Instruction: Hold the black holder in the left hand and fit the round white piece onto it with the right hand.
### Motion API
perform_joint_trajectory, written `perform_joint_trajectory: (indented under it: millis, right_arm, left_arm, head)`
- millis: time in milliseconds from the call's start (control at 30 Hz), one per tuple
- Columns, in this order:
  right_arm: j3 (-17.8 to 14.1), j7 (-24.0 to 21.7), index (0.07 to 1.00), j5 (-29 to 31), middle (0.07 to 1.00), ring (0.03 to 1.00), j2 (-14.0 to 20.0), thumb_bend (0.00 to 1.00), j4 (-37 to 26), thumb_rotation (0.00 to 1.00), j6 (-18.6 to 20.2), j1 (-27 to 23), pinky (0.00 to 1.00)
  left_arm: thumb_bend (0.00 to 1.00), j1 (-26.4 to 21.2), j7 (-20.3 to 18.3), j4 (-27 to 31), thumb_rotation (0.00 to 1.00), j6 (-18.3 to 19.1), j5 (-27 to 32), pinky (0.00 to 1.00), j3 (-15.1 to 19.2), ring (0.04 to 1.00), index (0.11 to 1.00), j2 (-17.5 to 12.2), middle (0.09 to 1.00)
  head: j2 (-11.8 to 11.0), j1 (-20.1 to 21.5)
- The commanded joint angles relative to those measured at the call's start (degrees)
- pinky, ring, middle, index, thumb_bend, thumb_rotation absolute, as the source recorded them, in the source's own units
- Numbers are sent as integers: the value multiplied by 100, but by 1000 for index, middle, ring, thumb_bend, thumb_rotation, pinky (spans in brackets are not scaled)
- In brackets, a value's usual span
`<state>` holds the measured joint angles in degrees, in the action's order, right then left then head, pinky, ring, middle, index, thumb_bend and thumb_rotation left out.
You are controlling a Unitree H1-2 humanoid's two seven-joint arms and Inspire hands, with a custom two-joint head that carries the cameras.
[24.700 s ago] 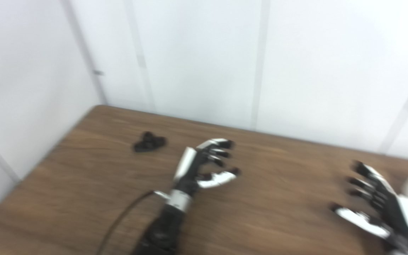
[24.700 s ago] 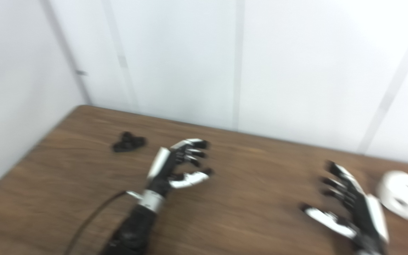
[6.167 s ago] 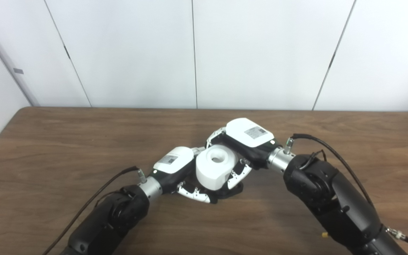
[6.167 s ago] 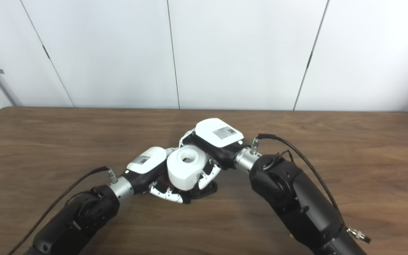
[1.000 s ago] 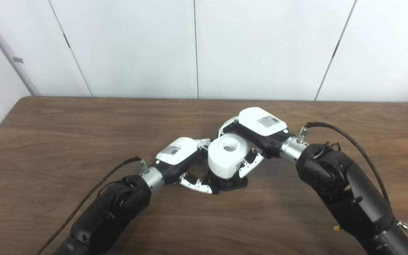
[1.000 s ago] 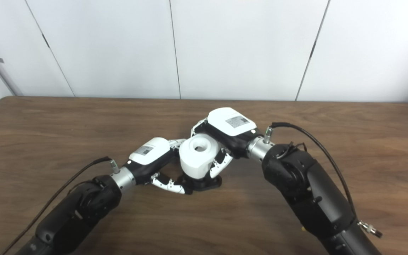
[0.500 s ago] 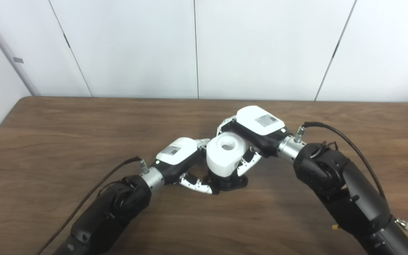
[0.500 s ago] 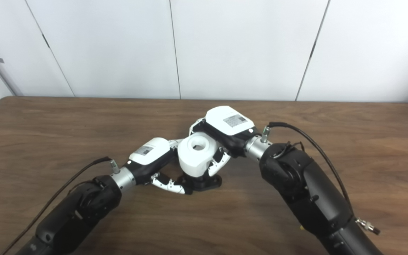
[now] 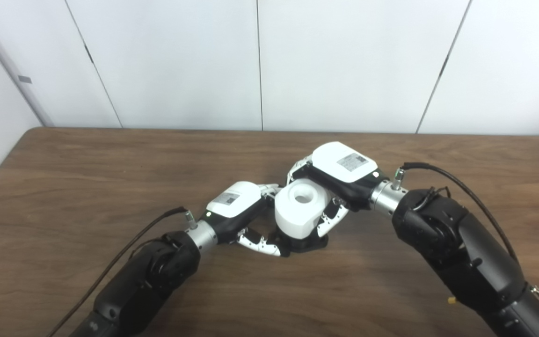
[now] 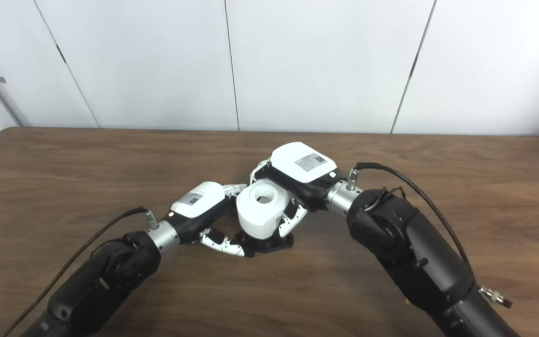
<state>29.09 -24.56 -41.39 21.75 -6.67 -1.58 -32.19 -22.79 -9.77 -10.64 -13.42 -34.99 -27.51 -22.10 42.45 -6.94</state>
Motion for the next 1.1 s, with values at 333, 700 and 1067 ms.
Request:
perform_joint_trajectory:
  millis: [333,700,1067]
  right_arm:
    - [115,-495,480,-24,698,740,313,526,-75,146,-53,169,768]
    - [96,-521,479,90,701,744,368,526,-50,146,-78,157,765]
    - [21,-754,479,202,697,748,318,526,-147,146,56,108,753]
  left_arm:
    - [523,78,-352,-85,57,61,-112,909,-94,927,485,-29,893]
    - [524,82,-365,-36,56,117,-96,907,-72,917,485,3,889]
    - [524,130,-365,-14,56,106,-87,904,-37,919,484,38,889]
  head:
    - [20,-4]
    - [49,-10]
    - [72,3]
